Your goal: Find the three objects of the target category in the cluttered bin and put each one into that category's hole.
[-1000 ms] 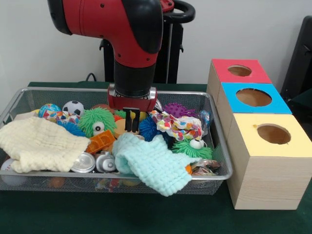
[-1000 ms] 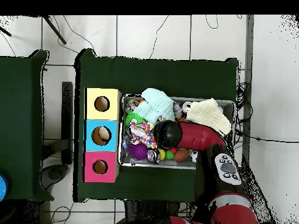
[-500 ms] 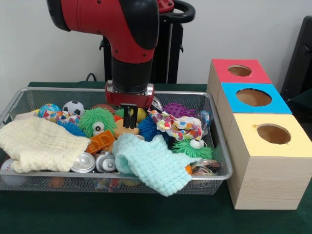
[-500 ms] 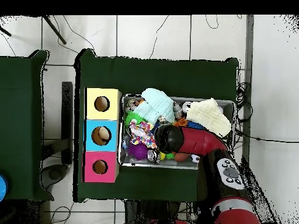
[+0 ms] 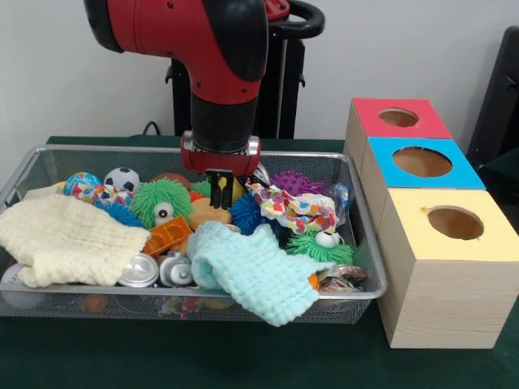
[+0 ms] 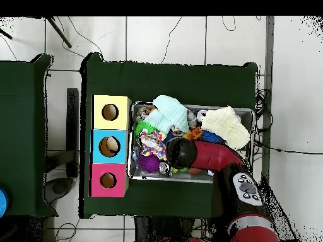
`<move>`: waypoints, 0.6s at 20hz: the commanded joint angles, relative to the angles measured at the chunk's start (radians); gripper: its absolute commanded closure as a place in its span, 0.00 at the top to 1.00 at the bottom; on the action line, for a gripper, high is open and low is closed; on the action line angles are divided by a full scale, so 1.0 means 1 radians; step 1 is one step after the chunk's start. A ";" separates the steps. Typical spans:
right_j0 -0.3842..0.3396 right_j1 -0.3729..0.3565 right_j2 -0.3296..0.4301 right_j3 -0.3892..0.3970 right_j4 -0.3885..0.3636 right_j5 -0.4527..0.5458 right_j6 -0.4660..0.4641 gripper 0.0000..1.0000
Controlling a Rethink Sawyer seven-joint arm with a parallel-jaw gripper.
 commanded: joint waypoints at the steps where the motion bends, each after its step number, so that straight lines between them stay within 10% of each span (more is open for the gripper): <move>1: -0.008 0.009 0.052 0.047 -0.022 -0.096 0.109 0.00; 12: -0.048 0.048 0.054 0.087 -0.066 -0.218 0.087 0.00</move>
